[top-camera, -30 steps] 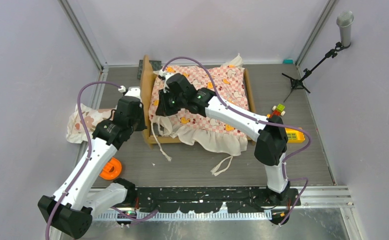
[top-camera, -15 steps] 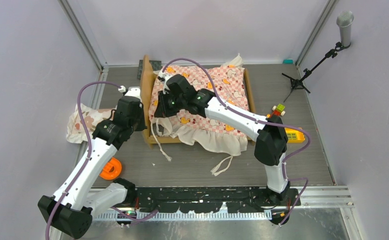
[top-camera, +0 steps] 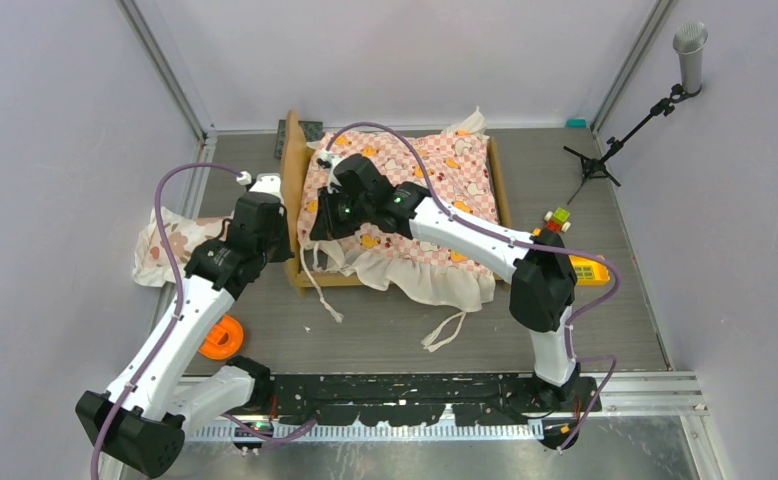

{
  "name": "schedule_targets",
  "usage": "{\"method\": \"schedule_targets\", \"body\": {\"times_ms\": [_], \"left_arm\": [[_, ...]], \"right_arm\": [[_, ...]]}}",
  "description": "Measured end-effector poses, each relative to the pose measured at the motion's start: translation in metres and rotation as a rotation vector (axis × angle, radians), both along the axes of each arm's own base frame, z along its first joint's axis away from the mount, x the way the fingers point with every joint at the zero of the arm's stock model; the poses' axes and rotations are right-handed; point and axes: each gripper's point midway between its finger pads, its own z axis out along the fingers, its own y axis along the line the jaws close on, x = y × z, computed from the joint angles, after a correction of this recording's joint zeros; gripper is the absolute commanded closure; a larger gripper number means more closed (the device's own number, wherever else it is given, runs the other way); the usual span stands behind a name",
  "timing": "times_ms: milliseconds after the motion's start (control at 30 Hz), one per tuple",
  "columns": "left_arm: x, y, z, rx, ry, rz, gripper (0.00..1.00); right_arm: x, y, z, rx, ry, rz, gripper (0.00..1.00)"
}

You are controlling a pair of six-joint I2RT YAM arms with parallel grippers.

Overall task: Set up the pet bed
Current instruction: Cross the ropes on the bed frame.

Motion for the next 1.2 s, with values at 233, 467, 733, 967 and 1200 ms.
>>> {"method": "schedule_targets", "body": {"times_ms": [233,467,733,967,1200], "left_arm": [[0.0,0.0,0.0,0.0,0.0,0.0,1.0],[0.0,0.0,0.0,0.0,0.0,0.0,1.0],[0.0,0.0,0.0,0.0,0.0,0.001,1.0],[0.0,0.001,0.0,0.0,0.001,0.002,1.0],[0.0,0.001,0.0,-0.001,0.001,0.002,1.0]], "right_arm": [[0.008,-0.01,-0.017,-0.056,-0.019,-0.055,0.94],[0.015,-0.019,-0.03,-0.108,-0.048,-0.09,0.95],[0.02,-0.021,-0.032,-0.141,-0.099,-0.11,0.75],[0.013,-0.02,-0.036,-0.181,-0.14,-0.07,0.48],[0.006,-0.047,-0.03,-0.243,-0.196,-0.081,0.37]]}}
